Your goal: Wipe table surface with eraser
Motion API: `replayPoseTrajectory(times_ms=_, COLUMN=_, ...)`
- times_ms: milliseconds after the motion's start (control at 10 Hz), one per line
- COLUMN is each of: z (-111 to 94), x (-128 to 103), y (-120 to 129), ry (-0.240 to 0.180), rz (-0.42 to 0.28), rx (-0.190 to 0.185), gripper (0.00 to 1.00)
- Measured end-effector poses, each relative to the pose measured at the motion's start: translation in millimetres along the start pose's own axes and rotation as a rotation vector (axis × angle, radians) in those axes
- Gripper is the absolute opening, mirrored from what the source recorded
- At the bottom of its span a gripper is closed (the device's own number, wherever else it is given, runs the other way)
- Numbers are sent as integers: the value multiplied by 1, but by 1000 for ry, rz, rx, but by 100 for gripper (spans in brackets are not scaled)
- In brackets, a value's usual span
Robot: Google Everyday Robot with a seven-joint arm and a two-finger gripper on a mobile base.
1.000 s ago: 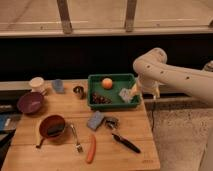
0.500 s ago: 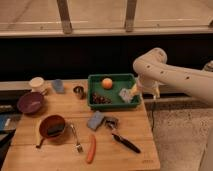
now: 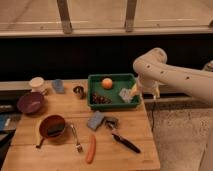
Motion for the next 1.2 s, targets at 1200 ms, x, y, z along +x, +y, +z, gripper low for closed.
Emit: replayPoseTrajectory(times_ms=1200, z=-62, x=-3, y=156, ry=-131, rz=-361, rx=-138, gripper=76)
